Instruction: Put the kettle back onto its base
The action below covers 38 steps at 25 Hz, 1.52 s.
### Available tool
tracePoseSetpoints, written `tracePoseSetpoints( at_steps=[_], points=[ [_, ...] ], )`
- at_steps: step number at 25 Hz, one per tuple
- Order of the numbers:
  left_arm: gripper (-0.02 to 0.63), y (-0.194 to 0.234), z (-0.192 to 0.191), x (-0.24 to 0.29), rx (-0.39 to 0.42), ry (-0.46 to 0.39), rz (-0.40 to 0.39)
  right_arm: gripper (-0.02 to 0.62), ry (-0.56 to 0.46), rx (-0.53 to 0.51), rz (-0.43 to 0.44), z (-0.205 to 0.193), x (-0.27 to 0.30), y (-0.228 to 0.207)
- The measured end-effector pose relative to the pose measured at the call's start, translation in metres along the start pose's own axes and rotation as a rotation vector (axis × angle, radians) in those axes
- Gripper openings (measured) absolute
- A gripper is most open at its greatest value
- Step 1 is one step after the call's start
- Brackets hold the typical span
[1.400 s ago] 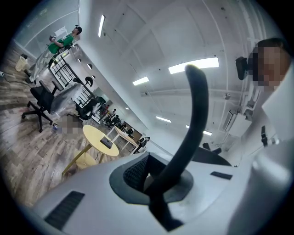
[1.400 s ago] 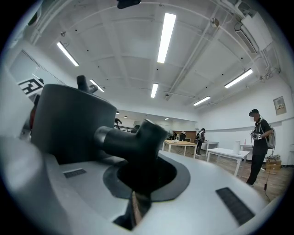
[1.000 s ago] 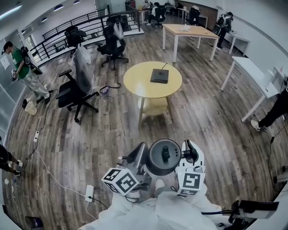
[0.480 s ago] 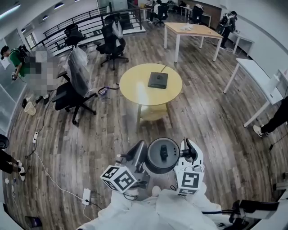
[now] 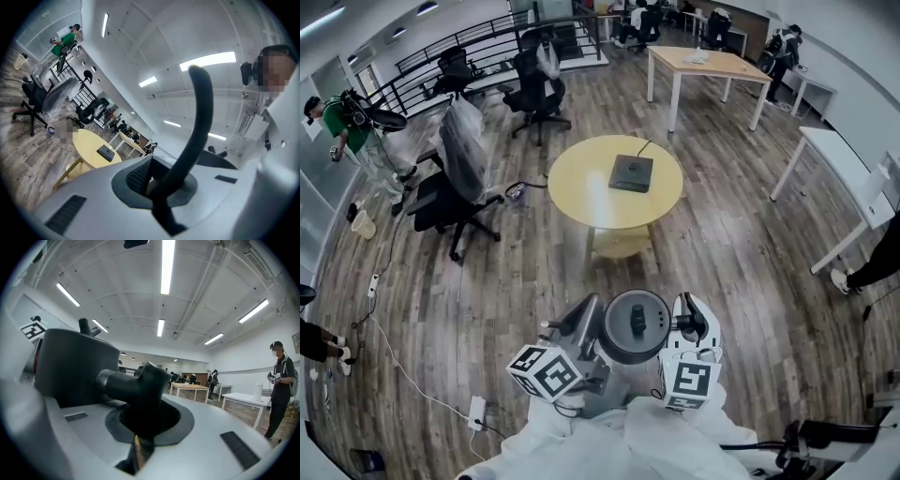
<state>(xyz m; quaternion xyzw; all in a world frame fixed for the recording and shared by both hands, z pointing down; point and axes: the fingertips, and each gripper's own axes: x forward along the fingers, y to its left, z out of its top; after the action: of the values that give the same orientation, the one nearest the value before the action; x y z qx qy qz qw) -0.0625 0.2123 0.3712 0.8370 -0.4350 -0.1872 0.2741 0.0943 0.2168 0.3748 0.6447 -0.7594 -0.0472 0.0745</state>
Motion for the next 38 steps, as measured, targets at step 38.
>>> tracePoseSetpoints(
  at_steps=[38],
  points=[
    [0.0,0.155,0.091,0.236,-0.015,0.064,-0.067,0.035,0.014,0.006,-0.105,0.003,0.282,-0.028]
  ],
)
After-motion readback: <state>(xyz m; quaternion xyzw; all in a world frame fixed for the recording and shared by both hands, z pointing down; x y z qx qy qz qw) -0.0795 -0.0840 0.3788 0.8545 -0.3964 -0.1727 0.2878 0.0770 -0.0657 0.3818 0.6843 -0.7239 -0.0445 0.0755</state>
